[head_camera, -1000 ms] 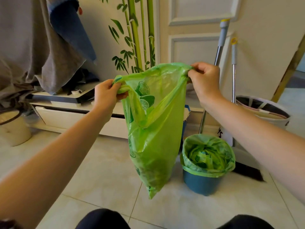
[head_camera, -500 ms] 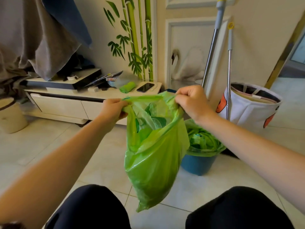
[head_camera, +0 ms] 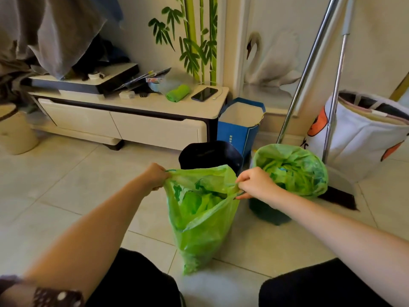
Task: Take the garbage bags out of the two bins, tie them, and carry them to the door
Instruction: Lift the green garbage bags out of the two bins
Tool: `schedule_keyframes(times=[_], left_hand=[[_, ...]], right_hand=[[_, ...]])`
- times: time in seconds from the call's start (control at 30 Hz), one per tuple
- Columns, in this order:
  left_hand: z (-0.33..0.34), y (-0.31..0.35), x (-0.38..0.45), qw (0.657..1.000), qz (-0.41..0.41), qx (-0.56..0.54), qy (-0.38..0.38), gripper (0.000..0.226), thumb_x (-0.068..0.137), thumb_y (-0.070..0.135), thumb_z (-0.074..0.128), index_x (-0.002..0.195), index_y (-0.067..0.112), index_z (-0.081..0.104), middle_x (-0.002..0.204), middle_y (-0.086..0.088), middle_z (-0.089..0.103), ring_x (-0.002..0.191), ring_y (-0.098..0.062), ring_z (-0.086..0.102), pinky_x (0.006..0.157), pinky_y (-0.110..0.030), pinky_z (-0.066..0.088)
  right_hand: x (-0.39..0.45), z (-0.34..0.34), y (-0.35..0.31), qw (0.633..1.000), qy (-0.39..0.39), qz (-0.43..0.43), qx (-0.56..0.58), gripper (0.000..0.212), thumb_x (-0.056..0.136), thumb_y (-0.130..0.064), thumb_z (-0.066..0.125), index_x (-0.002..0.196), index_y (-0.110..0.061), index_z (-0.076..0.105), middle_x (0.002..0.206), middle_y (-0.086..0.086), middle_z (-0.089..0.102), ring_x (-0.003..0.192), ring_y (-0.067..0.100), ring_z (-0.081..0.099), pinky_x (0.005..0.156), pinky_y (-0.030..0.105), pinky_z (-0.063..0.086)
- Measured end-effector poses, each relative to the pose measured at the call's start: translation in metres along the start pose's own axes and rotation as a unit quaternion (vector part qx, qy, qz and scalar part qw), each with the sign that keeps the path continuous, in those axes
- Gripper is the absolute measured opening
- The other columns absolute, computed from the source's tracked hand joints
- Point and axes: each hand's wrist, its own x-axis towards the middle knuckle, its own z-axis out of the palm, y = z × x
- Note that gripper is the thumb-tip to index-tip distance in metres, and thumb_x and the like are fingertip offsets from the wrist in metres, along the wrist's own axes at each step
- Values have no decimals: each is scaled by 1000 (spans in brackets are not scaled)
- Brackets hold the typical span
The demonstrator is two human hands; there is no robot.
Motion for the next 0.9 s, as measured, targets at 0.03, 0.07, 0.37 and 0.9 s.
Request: schedule_keyframes(times=[0.03,0.07,0.37,0.9], left_hand=[[-1,-2,4,1000,-2,-14,5,19,93,5,56,75,3,55,56,-6,41,46,-16,32,37,-15,25],[-2,-3,8,999,-5,-39,11,19,93,5,56,74,3,57,58,-7,44,47,-17,37,35,-14,31],[-10,-11,40,943,-58,-293,149,11,88,-9,57,83,1,58,73,-12,56,62,-23,56,38,-18,52],[19,3,29,977,13,170,132,28,88,12,49,111,2,64,123,-23,52,115,-36,48,99,-43,44]], right_hand=[[6,0,2,1000,-6,2,3,31,82,8,52,66,-12,69,86,10,69,71,20,72,55,22,58],[13,-1,5,1000,-11,5,14,29,82,7,54,68,-13,69,87,11,70,74,19,73,58,22,58],[54,-16,30,997,36,25,66,16,83,0,66,76,-14,66,93,15,69,79,22,71,60,20,58],[33,-38,44,992,-39,97,-72,29,91,-17,60,118,-15,51,108,12,64,82,25,71,62,39,62]])
